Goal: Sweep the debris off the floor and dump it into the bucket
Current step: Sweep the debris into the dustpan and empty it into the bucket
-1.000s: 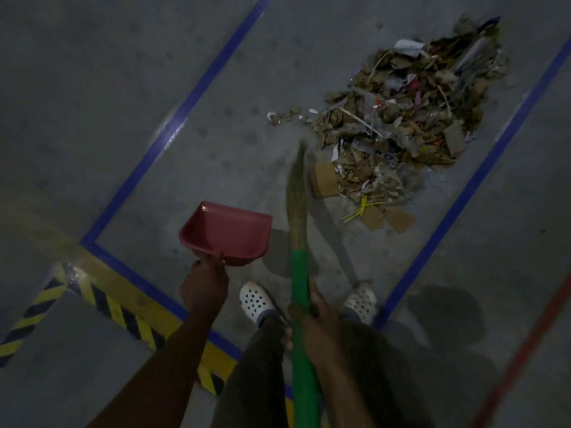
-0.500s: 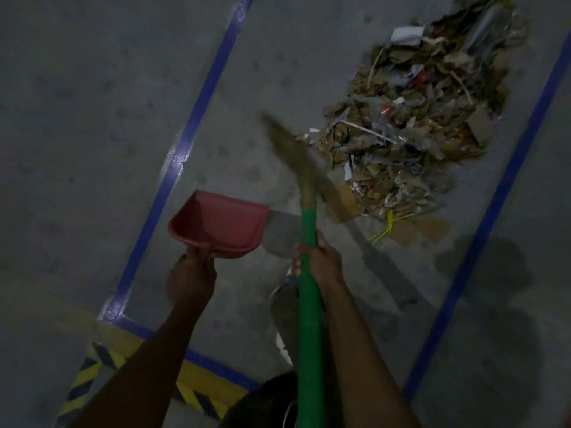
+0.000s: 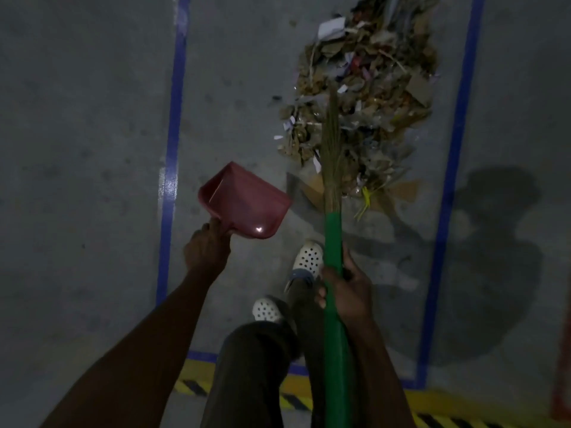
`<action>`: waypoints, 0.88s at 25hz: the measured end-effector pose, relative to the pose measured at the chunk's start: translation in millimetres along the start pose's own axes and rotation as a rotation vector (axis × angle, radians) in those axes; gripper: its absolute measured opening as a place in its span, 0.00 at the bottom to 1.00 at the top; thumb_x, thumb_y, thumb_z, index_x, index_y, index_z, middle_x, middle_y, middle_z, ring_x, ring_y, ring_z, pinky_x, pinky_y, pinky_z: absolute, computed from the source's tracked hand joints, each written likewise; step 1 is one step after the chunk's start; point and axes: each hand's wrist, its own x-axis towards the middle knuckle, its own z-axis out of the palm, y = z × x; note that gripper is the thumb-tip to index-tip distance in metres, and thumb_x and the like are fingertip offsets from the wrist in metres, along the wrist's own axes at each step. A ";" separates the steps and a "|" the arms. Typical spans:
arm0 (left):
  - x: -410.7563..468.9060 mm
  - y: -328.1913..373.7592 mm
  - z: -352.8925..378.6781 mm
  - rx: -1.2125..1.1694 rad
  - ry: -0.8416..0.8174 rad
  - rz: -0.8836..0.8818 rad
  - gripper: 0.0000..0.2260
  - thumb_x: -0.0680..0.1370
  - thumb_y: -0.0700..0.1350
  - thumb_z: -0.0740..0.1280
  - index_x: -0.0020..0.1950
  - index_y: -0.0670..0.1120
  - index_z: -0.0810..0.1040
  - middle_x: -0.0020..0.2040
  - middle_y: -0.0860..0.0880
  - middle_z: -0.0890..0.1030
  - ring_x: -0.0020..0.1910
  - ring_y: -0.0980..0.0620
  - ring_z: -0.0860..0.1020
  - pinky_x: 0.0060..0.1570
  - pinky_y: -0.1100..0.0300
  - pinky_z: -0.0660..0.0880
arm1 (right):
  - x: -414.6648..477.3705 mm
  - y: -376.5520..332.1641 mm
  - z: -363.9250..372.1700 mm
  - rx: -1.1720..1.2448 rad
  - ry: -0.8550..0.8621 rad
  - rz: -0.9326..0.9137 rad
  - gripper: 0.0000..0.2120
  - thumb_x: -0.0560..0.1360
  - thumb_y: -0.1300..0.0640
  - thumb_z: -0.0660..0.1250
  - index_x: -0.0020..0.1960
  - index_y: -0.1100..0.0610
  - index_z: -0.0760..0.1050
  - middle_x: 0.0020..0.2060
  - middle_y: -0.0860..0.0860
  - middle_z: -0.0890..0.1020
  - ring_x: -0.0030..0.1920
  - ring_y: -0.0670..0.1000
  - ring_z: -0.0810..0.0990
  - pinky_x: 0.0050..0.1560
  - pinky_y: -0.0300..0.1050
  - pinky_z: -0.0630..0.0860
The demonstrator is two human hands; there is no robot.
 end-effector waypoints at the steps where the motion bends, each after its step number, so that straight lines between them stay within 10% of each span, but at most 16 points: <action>1: 6.8 3.5 -2.8 0.032 -0.016 0.038 0.18 0.81 0.53 0.64 0.65 0.43 0.72 0.52 0.40 0.80 0.50 0.36 0.79 0.44 0.45 0.75 | 6.6 -0.8 1.6 -0.001 0.027 0.000 0.31 0.79 0.72 0.65 0.76 0.48 0.69 0.24 0.55 0.72 0.20 0.50 0.68 0.22 0.40 0.69; 13: 51.1 -9.6 -22.1 0.148 -0.065 0.235 0.16 0.81 0.50 0.63 0.64 0.42 0.70 0.50 0.41 0.80 0.48 0.38 0.79 0.37 0.52 0.66 | 7.9 20.0 83.3 -0.166 -0.072 0.086 0.36 0.78 0.69 0.68 0.81 0.49 0.60 0.33 0.53 0.80 0.27 0.52 0.76 0.26 0.43 0.73; 18: 69.5 -83.4 -57.3 0.361 -0.096 0.390 0.17 0.79 0.50 0.64 0.66 0.45 0.70 0.51 0.44 0.81 0.52 0.40 0.78 0.44 0.47 0.73 | -16.0 57.2 121.6 -0.115 0.178 0.012 0.34 0.78 0.67 0.70 0.79 0.51 0.64 0.38 0.57 0.81 0.24 0.48 0.77 0.22 0.41 0.75; 22: 105.5 -106.5 -60.6 0.495 -0.020 0.566 0.15 0.80 0.50 0.63 0.64 0.45 0.71 0.50 0.44 0.81 0.54 0.38 0.75 0.51 0.43 0.70 | -6.5 93.2 119.6 -0.014 0.423 -0.142 0.36 0.77 0.66 0.72 0.78 0.45 0.64 0.45 0.42 0.83 0.29 0.46 0.80 0.28 0.44 0.79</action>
